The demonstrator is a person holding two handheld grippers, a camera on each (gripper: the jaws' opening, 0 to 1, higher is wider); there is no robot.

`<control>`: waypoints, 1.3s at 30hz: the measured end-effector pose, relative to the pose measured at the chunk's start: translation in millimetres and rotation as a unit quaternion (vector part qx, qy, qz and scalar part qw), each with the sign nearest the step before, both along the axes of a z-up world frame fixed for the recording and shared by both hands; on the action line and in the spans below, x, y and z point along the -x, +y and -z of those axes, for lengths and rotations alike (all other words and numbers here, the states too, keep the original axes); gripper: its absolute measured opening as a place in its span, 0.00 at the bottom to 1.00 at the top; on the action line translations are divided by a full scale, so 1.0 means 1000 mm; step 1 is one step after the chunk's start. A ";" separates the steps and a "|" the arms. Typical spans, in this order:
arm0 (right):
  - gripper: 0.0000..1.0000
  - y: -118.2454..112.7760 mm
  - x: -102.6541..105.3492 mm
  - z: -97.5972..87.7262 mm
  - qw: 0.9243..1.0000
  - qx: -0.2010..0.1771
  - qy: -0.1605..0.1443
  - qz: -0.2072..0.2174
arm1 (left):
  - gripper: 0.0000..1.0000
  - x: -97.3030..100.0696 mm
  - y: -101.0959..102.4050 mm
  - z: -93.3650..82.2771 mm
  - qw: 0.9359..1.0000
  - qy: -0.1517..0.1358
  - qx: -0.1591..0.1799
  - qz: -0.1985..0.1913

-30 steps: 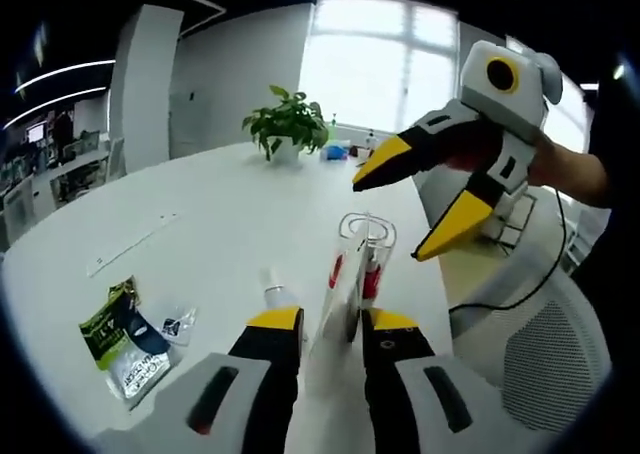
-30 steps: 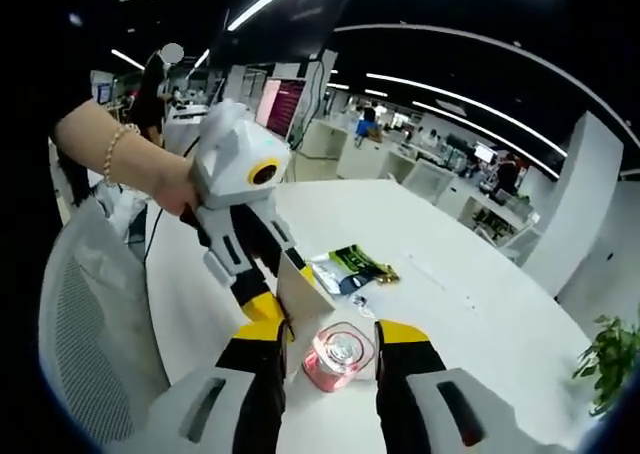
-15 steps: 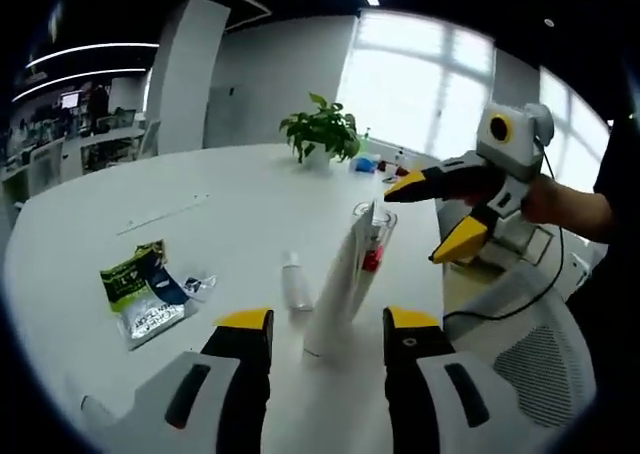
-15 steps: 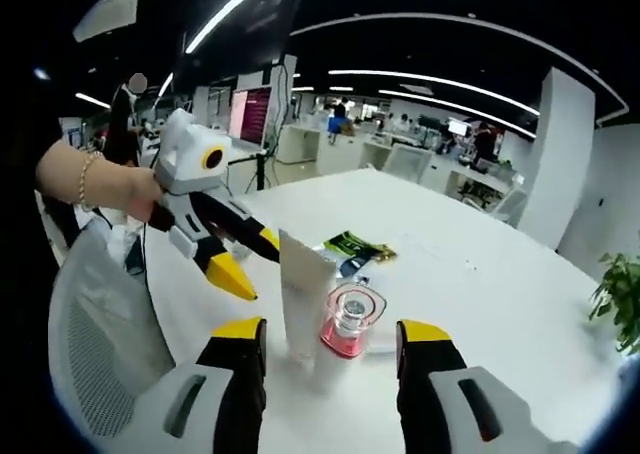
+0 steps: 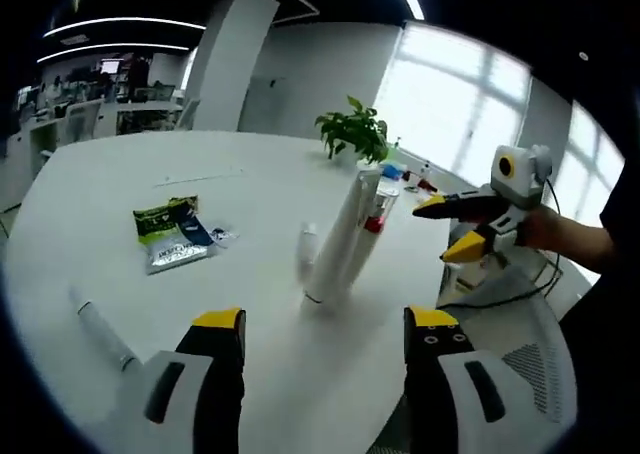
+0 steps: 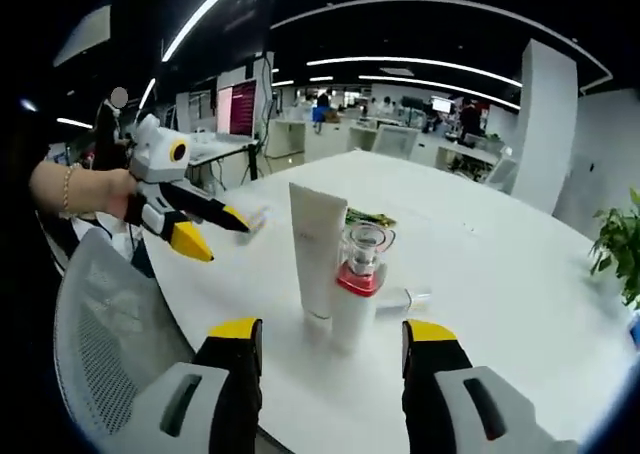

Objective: Arrange the skincare products in the storage area until every visible bottle or jar stands upright without overlapping.

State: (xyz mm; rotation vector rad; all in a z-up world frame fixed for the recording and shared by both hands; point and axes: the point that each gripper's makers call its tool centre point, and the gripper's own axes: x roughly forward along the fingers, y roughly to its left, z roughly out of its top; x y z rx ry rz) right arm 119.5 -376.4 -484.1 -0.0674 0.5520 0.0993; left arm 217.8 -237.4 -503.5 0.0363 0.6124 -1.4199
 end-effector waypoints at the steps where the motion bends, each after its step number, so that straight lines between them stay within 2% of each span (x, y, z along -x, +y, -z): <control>1: 0.53 0.001 0.003 0.000 1.000 -0.002 0.000 0.003 | 0.63 0.001 0.005 0.001 1.000 0.001 -0.001 -0.007; 4: 0.55 0.000 0.010 0.005 1.000 -0.003 0.001 0.012 | 0.71 0.000 0.017 0.005 1.000 0.000 -0.007 -0.026; 7: 0.61 -0.001 0.015 0.008 1.000 -0.010 -0.006 0.022 | 0.81 0.000 0.028 0.006 0.999 -0.002 -0.011 -0.044; 15: 0.67 0.001 0.035 0.005 0.998 -0.025 -0.014 0.048 | 0.87 0.004 0.056 0.007 0.997 -0.008 -0.021 -0.068; 22: 0.76 0.003 0.044 0.000 0.997 -0.032 -0.026 0.065 | 0.98 0.008 0.074 0.001 0.996 -0.014 -0.021 -0.083; 26: 0.81 0.006 0.043 -0.003 0.997 -0.041 -0.036 0.059 | 0.99 0.008 0.078 -0.005 0.995 -0.017 -0.018 -0.095; 29: 0.85 0.010 0.045 0.000 0.998 -0.044 -0.027 0.047 | 0.99 0.003 0.081 -0.013 0.993 -0.017 -0.009 -0.113; 35: 0.90 0.010 0.042 0.004 0.998 -0.058 -0.019 0.030 | 0.99 0.003 0.092 -0.012 0.989 -0.004 -0.023 -0.144; 39: 0.93 0.012 0.039 0.006 0.997 -0.072 -0.015 0.014 | 0.99 -0.001 0.094 -0.018 0.985 -0.003 -0.009 -0.170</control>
